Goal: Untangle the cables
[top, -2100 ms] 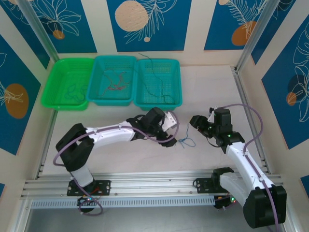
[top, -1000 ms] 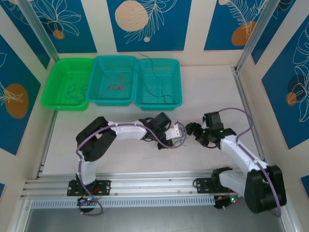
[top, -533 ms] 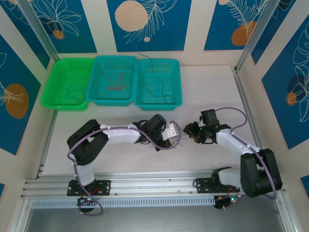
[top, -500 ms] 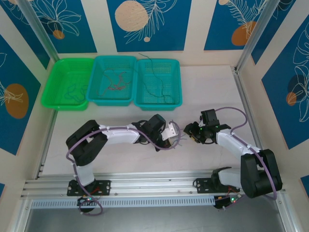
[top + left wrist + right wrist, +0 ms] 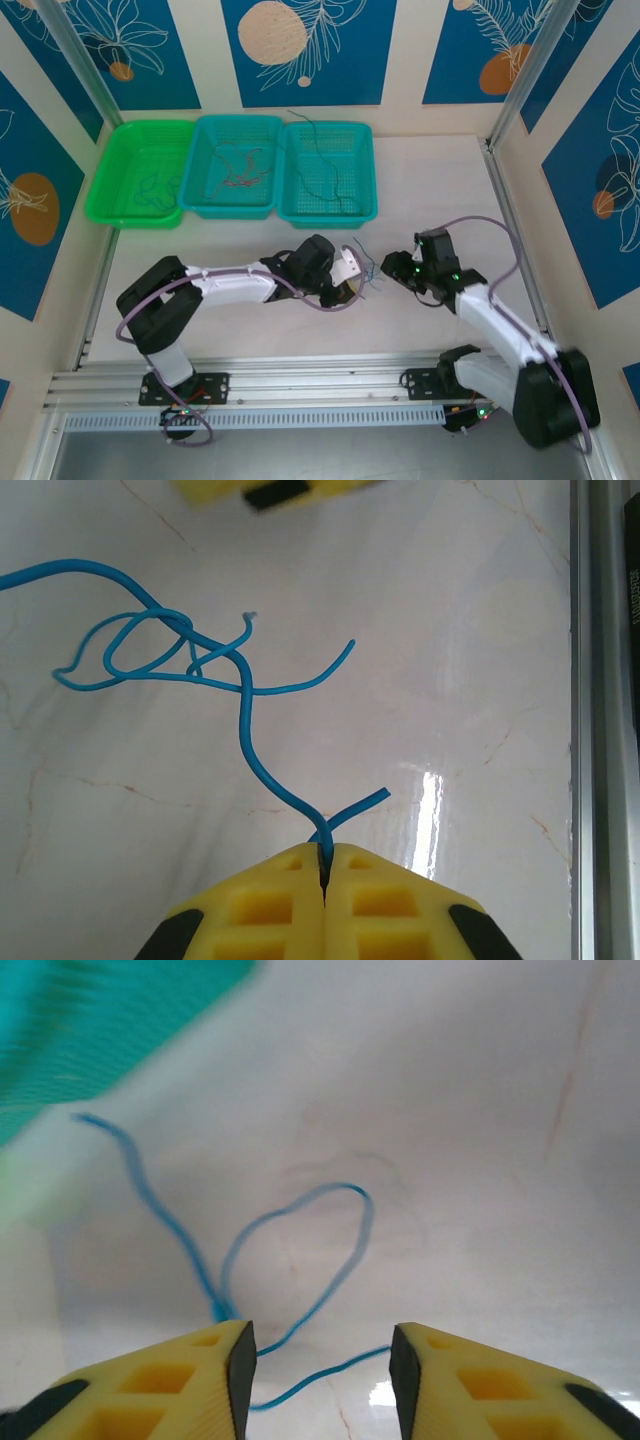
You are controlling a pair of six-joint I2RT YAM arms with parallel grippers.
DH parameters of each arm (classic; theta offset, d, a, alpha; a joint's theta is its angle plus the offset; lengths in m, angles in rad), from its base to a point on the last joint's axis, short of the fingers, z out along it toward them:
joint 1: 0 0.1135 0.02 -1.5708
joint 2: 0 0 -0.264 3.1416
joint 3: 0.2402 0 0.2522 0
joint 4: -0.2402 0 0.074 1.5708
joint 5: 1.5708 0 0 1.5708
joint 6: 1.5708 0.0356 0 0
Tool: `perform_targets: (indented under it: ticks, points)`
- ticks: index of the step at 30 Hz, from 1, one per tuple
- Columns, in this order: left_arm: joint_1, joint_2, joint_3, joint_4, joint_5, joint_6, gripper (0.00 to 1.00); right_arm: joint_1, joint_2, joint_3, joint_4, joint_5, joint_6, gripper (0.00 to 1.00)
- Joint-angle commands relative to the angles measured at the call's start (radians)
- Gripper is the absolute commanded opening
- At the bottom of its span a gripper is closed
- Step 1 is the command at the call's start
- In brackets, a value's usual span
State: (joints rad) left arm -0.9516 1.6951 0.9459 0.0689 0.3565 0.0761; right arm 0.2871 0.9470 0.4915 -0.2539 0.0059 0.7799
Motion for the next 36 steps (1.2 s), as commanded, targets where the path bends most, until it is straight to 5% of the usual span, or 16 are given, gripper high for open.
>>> perform_targets:
  ticks: [1, 10, 14, 19, 25, 31, 35, 36]
  points:
    - [-0.003, -0.071, -0.012, -0.027, -0.015, -0.007, 0.0, 0.008, -0.183, -0.093, 0.129, 0.037, -0.159, 0.5]
    - [0.103, -0.305, -0.067, -0.219, 0.057, -0.019, 0.0, 0.152, -0.422, -0.272, 0.395, -0.082, -0.595, 0.65]
    - [0.139, -0.395, -0.087, -0.281, 0.131, -0.019, 0.0, 0.233, -0.342, -0.269, 0.502, -0.168, -0.75, 0.67]
    - [0.143, -0.456, -0.088, -0.359, 0.16, -0.01, 0.0, 0.373, -0.194, -0.266, 0.707, -0.013, -0.998, 0.71]
    - [0.143, -0.513, -0.108, -0.365, 0.193, -0.027, 0.0, 0.388, -0.027, -0.217, 0.899, 0.028, -1.184, 0.71]
    - [0.143, -0.554, -0.111, -0.342, 0.223, -0.046, 0.0, 0.404, 0.124, -0.141, 0.957, -0.04, -1.166, 0.54]
    - [0.143, -0.586, -0.109, -0.353, 0.188, -0.045, 0.0, 0.407, 0.17, -0.122, 0.98, -0.036, -1.111, 0.05]
    - [0.144, -0.599, -0.108, -0.357, 0.171, -0.049, 0.0, 0.408, 0.176, -0.12, 0.969, -0.023, -1.1, 0.0]
